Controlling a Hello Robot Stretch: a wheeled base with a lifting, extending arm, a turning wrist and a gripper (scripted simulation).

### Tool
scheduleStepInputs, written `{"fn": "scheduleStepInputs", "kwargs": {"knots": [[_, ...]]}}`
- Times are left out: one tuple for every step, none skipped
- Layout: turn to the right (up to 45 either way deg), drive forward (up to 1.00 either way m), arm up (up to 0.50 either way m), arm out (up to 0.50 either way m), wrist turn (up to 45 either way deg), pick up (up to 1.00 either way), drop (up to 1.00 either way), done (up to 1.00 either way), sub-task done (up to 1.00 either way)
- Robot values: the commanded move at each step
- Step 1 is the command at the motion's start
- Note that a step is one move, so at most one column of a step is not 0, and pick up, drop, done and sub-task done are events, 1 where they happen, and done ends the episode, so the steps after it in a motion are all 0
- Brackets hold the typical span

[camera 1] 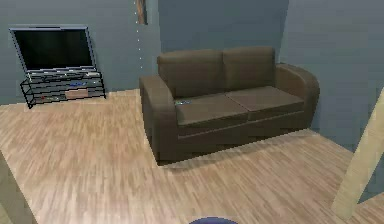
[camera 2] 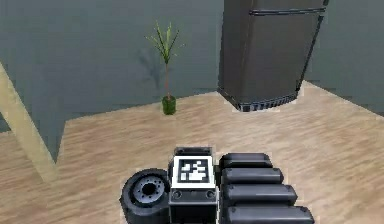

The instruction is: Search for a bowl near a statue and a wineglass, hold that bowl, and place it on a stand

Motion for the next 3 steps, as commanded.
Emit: {"fn": "scheduleStepInputs", "kwargs": {"knots": [[0.0, 0.30, 0.00, 0.00, 0.0, 0.00, 0.00, 0.00, 0.00], [-21.0, 0.00, 0.00, 0.00, 0.0, 0.00, 0.00, 0.00, 0.00], [0.0, 0.55, 0.00, 0.00, 0.0, 0.00, 0.00, 0.00, 0.00]]}}
